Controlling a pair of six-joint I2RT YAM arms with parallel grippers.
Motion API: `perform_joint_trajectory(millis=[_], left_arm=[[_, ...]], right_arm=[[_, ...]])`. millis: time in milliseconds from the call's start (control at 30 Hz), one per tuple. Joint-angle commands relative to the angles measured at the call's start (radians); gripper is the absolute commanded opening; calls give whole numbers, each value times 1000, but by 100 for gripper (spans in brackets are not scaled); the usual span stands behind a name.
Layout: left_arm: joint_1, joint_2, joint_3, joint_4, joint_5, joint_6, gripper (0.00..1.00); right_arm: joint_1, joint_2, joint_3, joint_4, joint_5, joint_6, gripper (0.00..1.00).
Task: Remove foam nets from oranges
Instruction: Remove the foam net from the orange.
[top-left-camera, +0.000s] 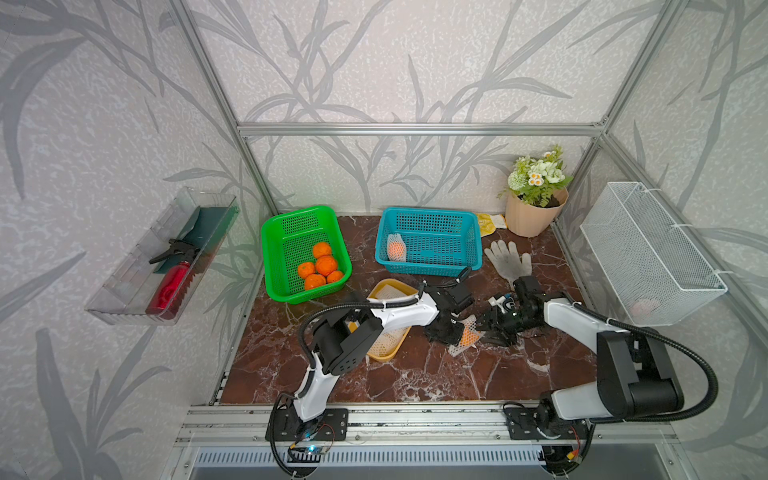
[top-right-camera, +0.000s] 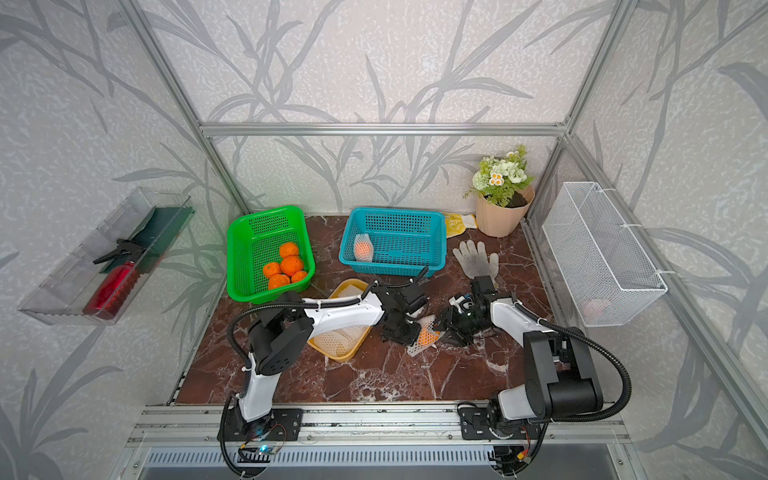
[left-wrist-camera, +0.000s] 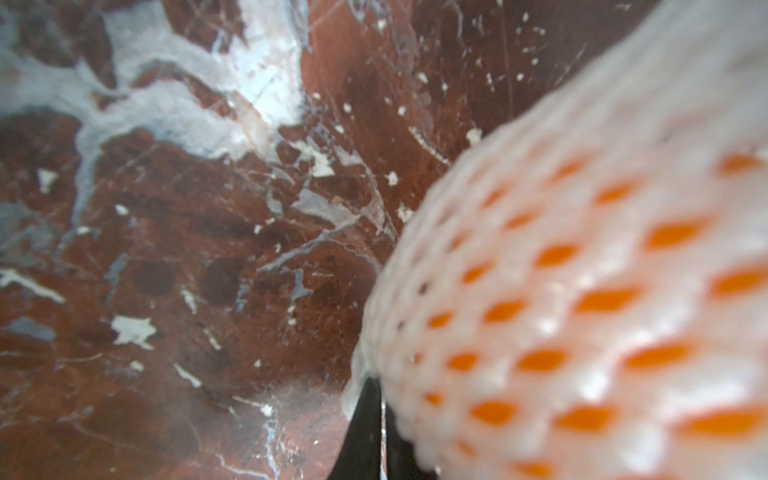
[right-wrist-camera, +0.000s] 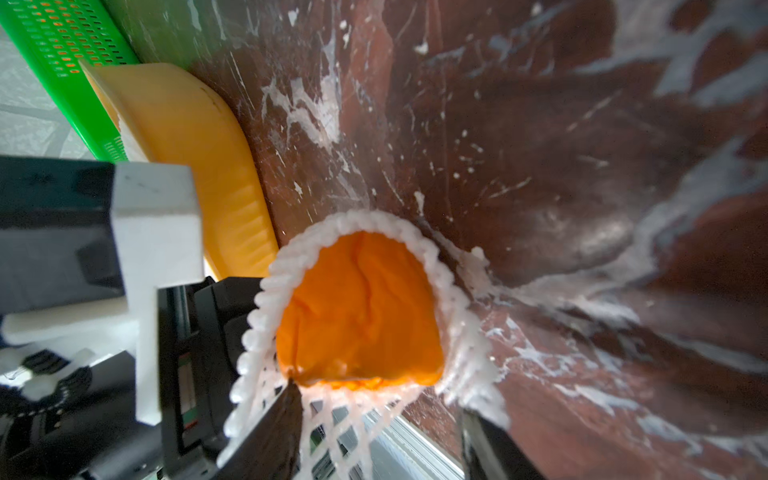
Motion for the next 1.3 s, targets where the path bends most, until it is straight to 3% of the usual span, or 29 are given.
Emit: perform_joint_trajectory(millis=[0,733,1067,1267], left_arm=[[14,26,16,-36,-42,16,8],[15,45,47,-47,-26,39,8],[15,47,56,-51,-29,43,8],[16,57,71,-51,-24,50,8]], right_arm=[[3,-37,59,-158,56,-80,59],[26,128,103,80,-6,-135,55],[26,135,35,130,-68,-153,73],[29,149,-22,193,-104,-129,77]])
